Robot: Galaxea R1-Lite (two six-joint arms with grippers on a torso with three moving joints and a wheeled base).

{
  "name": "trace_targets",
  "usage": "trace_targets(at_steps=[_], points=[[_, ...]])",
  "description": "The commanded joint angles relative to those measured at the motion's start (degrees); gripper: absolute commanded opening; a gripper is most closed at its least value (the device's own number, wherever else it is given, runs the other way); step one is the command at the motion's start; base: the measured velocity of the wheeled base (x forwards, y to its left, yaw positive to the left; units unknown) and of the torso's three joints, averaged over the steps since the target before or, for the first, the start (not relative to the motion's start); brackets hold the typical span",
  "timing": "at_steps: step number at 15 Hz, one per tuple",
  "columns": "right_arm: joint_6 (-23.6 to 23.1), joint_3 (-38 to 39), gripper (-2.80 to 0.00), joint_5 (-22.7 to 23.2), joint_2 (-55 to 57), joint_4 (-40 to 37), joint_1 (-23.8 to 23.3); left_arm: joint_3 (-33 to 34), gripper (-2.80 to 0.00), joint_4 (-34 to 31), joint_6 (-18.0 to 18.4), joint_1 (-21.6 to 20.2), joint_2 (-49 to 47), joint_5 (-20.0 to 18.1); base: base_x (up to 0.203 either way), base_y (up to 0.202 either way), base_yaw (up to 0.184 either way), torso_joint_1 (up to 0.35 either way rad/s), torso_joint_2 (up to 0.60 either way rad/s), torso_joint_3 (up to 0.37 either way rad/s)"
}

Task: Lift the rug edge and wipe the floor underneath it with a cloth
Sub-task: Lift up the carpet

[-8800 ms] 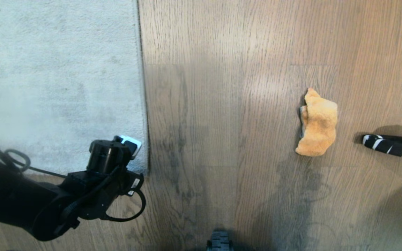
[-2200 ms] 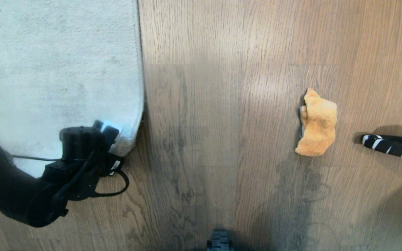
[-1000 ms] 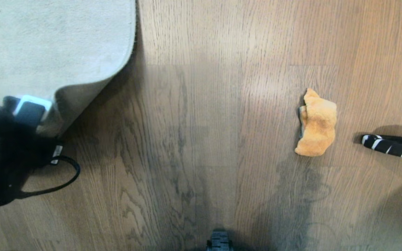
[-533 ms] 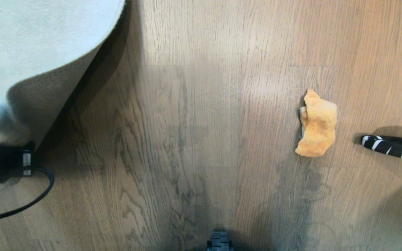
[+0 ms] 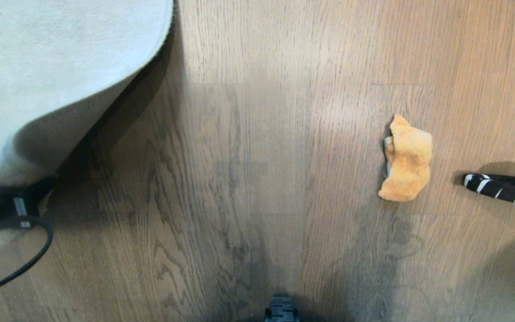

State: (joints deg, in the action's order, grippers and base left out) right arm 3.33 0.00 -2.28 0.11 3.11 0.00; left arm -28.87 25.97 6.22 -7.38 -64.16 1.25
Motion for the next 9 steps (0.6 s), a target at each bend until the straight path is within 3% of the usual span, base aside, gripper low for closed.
trace_targets(at_steps=[1, 3, 9], points=[[0.01, 0.0, -2.8, -0.01, -0.02, 0.06, 0.0, -1.15, -2.8, 0.26, -0.06, -0.08, 1.62, -4.54, 0.0, 0.0, 0.0, 0.0, 0.0, 0.0], [0.01, 0.0, -2.8, -0.01, -0.02, 0.06, 0.0, -1.03, -2.8, -0.48, -0.07, -0.1, 2.65, -6.58, 0.0, 0.0, 0.0, 0.0, 0.0, 0.0], [0.01, 0.0, -2.8, -0.01, -0.02, 0.06, -0.06, 1.46, -2.8, -3.03, -0.07, -0.18, 4.21, -7.23, 0.0, 0.0, 0.0, 0.0, 0.0, 0.0]])
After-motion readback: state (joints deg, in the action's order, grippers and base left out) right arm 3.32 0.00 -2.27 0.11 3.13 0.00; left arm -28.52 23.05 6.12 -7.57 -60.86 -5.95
